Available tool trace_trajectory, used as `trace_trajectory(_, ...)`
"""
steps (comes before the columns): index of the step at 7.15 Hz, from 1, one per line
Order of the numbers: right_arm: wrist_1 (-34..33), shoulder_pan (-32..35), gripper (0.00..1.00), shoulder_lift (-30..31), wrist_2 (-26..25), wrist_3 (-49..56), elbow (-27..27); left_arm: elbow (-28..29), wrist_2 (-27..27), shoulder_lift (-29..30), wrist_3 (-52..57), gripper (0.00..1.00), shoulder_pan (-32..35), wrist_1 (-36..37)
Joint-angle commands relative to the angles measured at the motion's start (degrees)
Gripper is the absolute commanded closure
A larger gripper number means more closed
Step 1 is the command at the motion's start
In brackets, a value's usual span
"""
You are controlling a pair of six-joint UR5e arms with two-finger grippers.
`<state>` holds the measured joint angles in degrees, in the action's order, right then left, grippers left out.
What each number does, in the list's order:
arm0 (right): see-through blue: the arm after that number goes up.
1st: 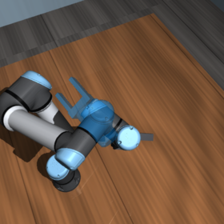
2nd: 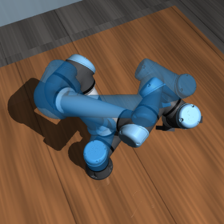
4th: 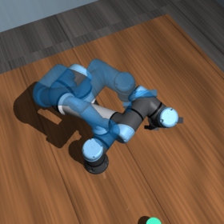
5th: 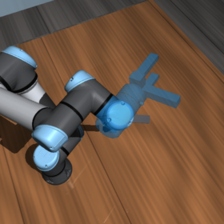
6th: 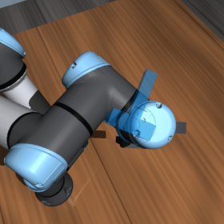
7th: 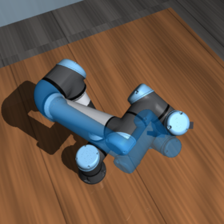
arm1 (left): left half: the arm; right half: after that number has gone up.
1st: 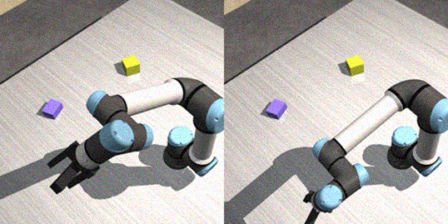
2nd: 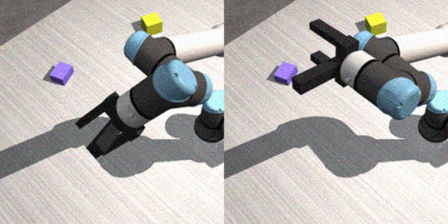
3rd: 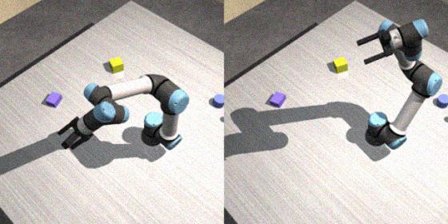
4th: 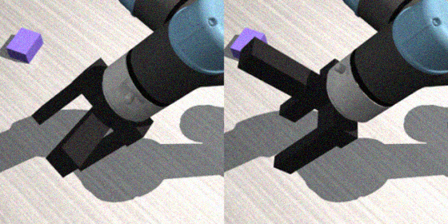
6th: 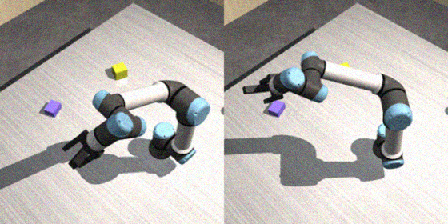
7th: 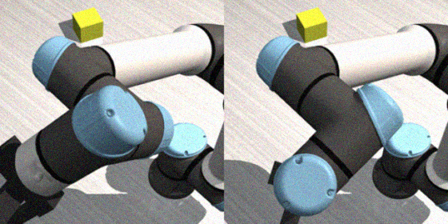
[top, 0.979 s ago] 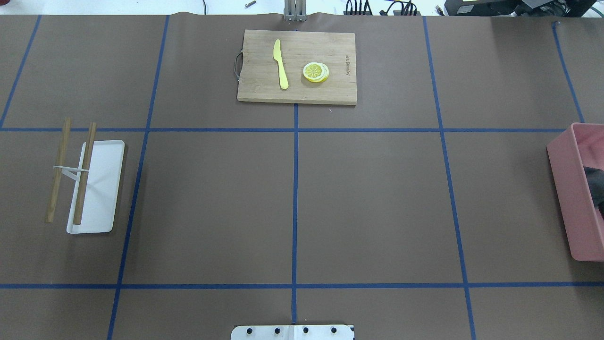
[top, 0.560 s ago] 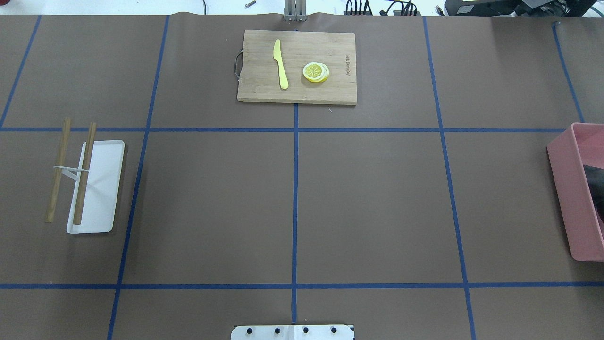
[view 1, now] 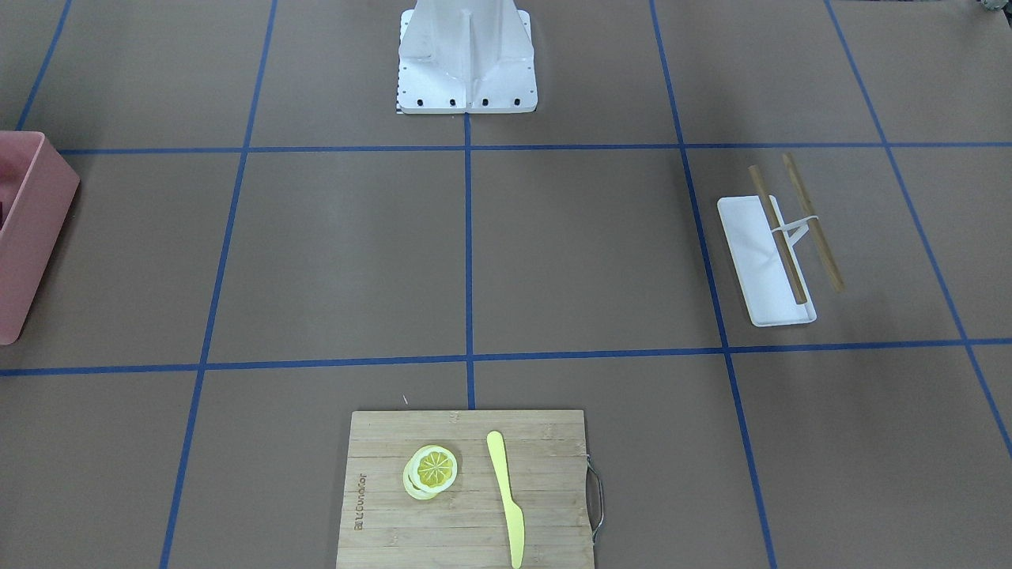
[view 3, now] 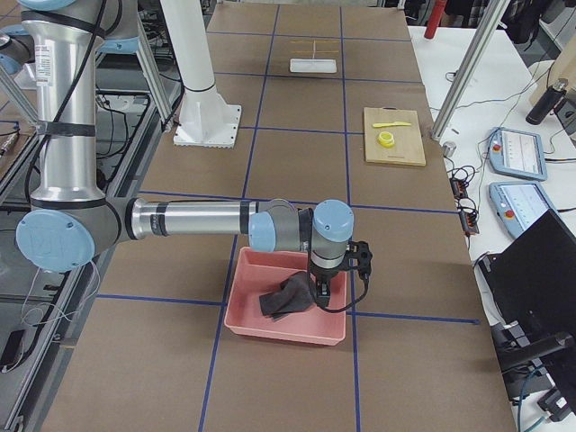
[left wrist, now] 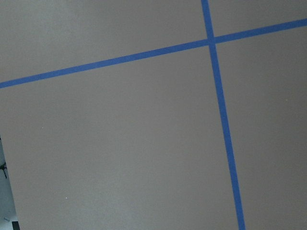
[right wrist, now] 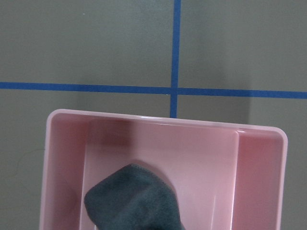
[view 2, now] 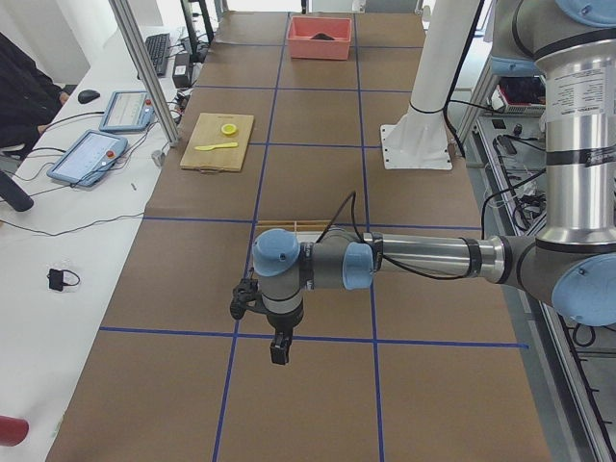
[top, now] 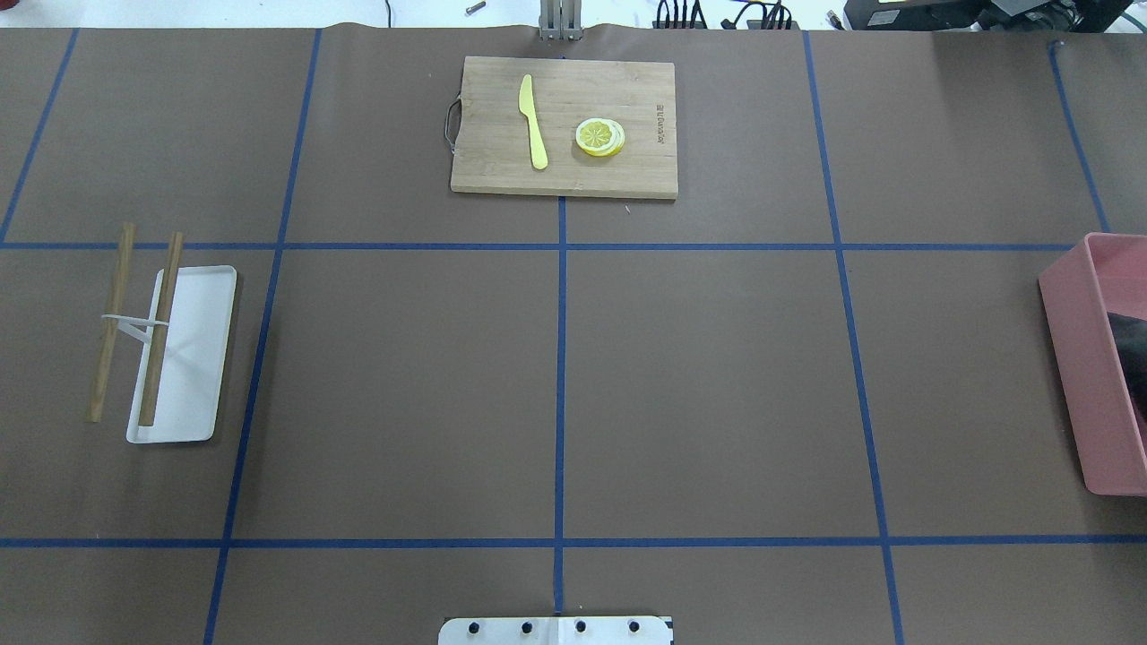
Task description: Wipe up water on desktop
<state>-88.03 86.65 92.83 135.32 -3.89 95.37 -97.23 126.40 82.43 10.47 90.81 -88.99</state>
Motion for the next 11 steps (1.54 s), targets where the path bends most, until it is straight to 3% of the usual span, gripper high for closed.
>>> trace_trajectory(1,0.58,0.01,0.0,0.07,3.19,-0.16,-0.1,3.8,0.16,-0.78,-0.09,0.02,0.86,-4.44)
trace_trajectory(4,0.58,0.01,0.0,-0.02,3.28,-0.33,-0.1,3.28,4.73,-0.35,-0.79,0.02,0.86,-4.35)
trace_trajectory(7,0.58,0.01,0.0,-0.02,3.28,-0.42,-0.18,0.81,8.94,-0.34,-8.09,0.02,0.86,-4.26)
trace_trajectory(11,0.58,0.01,0.0,-0.01,3.28,-0.42,-0.1,1.17,8.69,-0.43,-7.92,0.02,0.77,-4.26)
